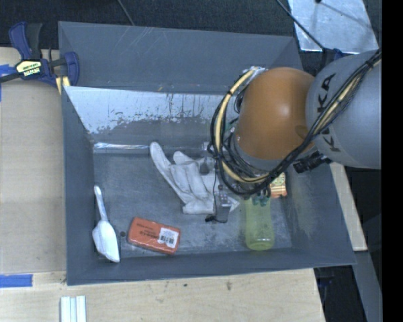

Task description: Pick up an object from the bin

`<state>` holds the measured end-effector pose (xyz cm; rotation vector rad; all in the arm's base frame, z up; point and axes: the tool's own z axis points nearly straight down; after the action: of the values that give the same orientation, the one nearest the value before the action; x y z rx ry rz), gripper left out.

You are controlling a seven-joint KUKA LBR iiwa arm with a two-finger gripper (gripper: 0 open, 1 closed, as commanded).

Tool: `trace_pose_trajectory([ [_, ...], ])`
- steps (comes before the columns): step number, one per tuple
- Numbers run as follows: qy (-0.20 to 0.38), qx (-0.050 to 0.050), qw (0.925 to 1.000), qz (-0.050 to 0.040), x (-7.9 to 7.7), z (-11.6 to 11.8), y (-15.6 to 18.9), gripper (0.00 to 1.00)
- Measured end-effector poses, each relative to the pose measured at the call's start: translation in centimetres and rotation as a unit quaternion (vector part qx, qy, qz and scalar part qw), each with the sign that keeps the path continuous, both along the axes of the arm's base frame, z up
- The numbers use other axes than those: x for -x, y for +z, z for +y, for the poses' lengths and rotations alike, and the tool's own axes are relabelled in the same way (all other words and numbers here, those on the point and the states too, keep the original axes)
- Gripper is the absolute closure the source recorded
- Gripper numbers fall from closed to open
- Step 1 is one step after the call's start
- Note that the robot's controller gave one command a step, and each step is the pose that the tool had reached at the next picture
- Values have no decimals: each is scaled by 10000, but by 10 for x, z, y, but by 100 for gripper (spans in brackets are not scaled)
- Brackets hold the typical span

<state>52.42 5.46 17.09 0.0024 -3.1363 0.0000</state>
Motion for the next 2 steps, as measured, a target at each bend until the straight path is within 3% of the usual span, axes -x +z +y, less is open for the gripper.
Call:
trace_pose_trajectory([
  [1,-10,-4,10000,-42,-2,0,5,0],
  [2,-274,-8,9996,-80,-41,-1,-57,0],
])
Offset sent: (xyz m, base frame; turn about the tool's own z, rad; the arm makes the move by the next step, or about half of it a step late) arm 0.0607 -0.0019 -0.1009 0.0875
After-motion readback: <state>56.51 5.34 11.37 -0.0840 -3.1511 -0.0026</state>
